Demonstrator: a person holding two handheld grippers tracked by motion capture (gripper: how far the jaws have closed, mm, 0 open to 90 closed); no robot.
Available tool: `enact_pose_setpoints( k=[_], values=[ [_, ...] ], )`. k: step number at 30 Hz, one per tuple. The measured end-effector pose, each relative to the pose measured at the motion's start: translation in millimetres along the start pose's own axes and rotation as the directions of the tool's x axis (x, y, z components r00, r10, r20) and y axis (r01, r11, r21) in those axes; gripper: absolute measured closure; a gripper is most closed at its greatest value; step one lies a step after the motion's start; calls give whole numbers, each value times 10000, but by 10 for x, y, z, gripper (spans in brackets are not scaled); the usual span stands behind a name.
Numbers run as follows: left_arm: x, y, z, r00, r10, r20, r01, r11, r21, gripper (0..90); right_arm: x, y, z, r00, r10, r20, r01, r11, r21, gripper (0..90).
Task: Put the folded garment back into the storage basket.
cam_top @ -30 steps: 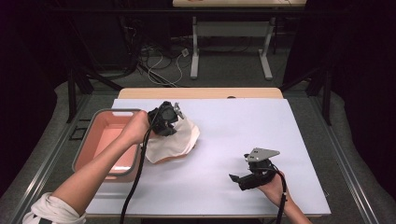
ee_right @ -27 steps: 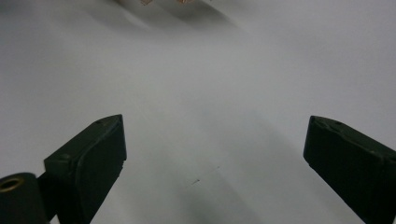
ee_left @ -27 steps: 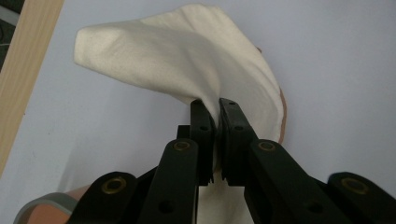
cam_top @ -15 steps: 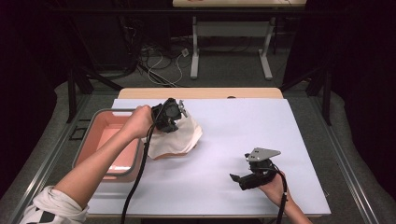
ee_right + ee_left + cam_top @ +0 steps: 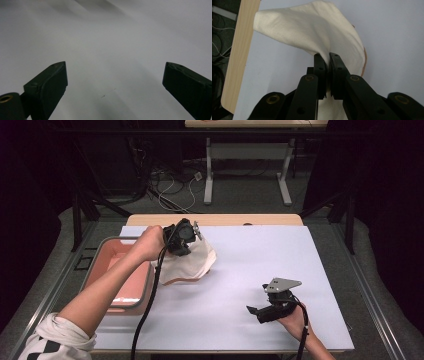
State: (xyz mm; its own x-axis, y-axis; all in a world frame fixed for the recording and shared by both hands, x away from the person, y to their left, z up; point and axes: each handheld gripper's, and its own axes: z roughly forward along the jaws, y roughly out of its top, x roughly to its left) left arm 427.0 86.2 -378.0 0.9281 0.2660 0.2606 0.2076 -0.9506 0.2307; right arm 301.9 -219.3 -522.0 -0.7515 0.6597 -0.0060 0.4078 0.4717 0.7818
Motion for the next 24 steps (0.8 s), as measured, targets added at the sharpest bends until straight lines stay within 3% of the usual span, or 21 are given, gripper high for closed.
enact_pose_setpoints(
  k=[6, 19, 24],
  values=[
    [8, 14, -36, 9993, 352, -104, -351, 9994, 75, 858, -4, -4, 2, 10000, 59, -7, -59, 10000, 5, 55],
    [58, 35, -82, 9973, 722, -111, -718, 9968, 341, 857, -1, -6, 15, 10000, 82, -15, -82, 10000, 28, 46],
    [90, 17, -108, 9975, 677, -181, -668, 9967, 452, 858, 12, -5, 27, 10000, 70, -48, -69, 9997, 222, 34]
  ],
)
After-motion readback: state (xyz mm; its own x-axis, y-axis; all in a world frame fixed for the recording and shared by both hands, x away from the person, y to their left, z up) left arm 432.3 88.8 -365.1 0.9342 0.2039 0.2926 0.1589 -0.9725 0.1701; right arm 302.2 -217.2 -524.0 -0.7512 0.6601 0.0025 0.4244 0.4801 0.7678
